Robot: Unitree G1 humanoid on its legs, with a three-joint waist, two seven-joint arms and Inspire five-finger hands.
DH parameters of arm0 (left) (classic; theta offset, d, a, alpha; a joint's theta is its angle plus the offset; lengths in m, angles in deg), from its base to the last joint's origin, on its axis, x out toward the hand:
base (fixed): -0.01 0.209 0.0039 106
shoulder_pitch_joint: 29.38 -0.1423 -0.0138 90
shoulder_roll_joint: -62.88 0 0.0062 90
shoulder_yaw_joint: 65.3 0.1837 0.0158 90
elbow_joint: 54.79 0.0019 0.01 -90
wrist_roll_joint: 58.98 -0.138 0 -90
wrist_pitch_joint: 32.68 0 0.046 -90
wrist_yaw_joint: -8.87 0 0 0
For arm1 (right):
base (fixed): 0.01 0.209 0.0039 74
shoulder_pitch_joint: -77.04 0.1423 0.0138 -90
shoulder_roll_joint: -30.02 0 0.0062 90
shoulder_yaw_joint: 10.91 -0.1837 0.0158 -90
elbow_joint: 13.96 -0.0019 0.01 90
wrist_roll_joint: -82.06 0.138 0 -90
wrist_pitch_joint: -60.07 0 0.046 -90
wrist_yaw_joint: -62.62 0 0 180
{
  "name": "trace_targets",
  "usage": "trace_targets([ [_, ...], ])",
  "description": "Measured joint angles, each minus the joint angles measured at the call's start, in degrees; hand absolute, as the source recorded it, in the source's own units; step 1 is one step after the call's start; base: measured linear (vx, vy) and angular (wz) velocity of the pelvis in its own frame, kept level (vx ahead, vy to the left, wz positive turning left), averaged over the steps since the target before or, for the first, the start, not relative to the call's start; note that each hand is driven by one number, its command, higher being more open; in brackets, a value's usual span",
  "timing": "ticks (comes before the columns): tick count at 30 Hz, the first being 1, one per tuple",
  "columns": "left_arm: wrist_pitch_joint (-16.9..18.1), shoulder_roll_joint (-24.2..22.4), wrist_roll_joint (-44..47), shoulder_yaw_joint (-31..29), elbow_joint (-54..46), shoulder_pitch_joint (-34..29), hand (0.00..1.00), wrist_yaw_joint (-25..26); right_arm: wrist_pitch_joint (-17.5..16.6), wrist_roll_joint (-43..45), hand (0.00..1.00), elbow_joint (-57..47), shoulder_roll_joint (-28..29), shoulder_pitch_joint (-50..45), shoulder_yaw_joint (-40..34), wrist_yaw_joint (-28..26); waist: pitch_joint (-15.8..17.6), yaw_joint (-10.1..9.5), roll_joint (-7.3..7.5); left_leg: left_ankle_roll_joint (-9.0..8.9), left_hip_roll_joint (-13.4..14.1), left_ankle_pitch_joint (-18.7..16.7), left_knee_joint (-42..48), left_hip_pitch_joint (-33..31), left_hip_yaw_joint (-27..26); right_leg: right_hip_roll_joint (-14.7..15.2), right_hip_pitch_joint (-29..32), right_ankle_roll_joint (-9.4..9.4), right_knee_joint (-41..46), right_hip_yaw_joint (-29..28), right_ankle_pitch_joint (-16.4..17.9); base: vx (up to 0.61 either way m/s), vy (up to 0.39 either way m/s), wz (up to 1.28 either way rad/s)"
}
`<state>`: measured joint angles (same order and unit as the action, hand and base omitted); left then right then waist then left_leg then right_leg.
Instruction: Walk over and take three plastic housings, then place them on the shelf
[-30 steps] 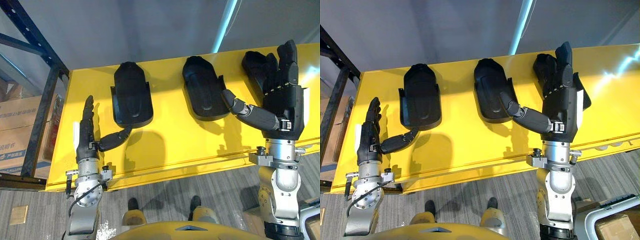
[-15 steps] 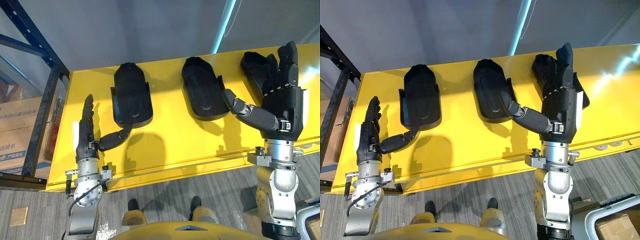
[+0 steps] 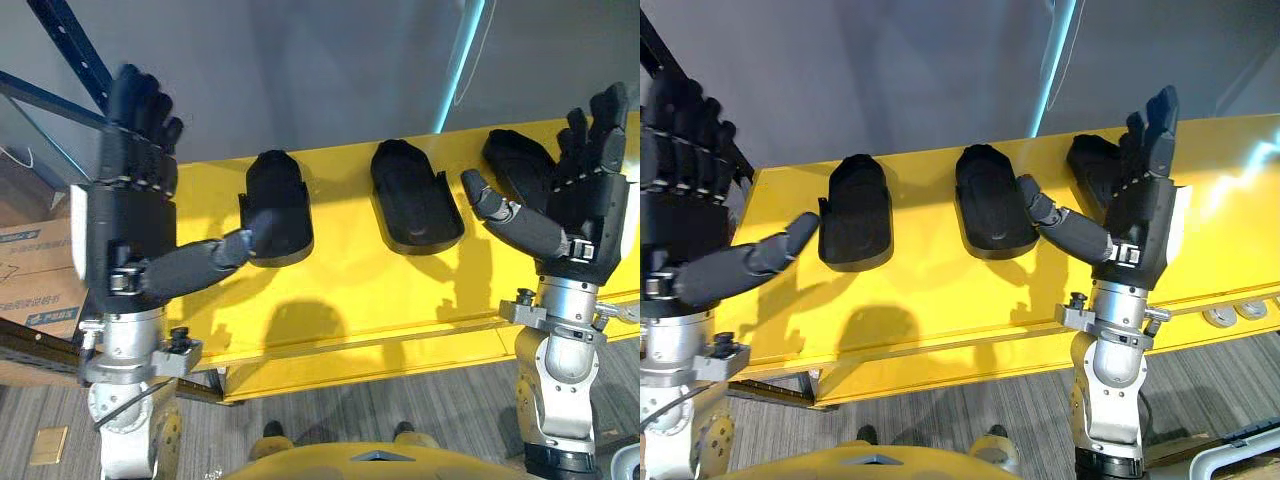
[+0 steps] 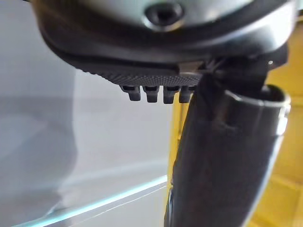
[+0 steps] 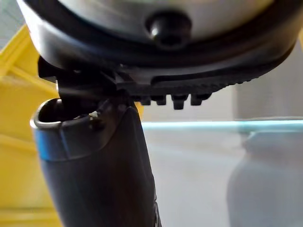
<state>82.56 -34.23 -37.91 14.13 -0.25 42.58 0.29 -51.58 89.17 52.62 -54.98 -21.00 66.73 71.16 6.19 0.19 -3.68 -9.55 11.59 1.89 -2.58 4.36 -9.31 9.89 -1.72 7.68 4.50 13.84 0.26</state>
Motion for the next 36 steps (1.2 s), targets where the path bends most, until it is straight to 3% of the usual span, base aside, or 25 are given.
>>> trace_targets([
  [6,0.9,0.0,11.2,-4.2,-0.9,0.0,1.00,-8.2,-0.1,0.2,1.00,0.0,1.5,0.0,-6.5,1.0,-1.9,0.03,0.76,0.33,-0.2,0.8,-1.5,0.0,0.0,-0.2,-0.3,0.53,-2.0,0.1,-0.2,-0.04,-0.001,0.01],
  [12,0.8,0.0,22.2,-7.3,-1.5,1.1,1.00,-17.8,-0.6,2.9,1.00,0.0,2.5,1.8,-7.7,0.8,-2.6,0.05,0.87,0.01,-0.5,1.7,-1.8,-1.0,1.9,0.1,-0.5,0.83,-2.1,1.8,-0.7,0.03,-0.002,0.15],
  [19,0.7,-5.0,40.3,-16.0,-1.5,3.0,1.00,-27.3,-0.6,2.8,1.00,0.1,2.9,7.0,-3.1,-2.5,-2.6,-2.15,0.82,0.08,-0.6,2.4,-2.0,-1.9,5.5,0.2,-1.9,0.41,-2.0,5.2,-0.3,0.01,-0.009,0.25],
  [29,-1.6,-7.2,54.6,-17.9,-1.8,2.8,1.00,-41.1,0.3,2.6,1.00,3.5,5.1,9.7,4.2,-4.0,-2.8,-4.71,1.03,0.73,-1.2,3.8,-2.3,-4.0,10.3,0.6,-3.5,0.02,-2.1,9.8,0.5,-0.03,-0.009,0.24],
  [33,-1.3,-8.8,58.3,-18.0,-4.1,2.4,1.00,-44.0,1.5,2.4,1.00,5.2,5.1,11.4,5.8,-3.9,-2.8,-5.03,1.13,0.49,-1.4,4.3,-2.4,-4.3,11.2,0.6,-3.8,0.01,-2.0,10.6,0.6,-0.01,-0.011,0.14],
  [36,2.0,-9.1,58.8,-19.3,-4.7,2.1,1.00,-40.8,2.4,2.4,1.00,5.3,5.1,11.5,6.2,-3.6,-2.8,-5.26,1.12,0.66,-1.5,4.5,-2.4,-4.9,11.7,0.6,-3.7,0.00,-2.0,11.2,0.6,-0.01,-0.013,0.09],
])
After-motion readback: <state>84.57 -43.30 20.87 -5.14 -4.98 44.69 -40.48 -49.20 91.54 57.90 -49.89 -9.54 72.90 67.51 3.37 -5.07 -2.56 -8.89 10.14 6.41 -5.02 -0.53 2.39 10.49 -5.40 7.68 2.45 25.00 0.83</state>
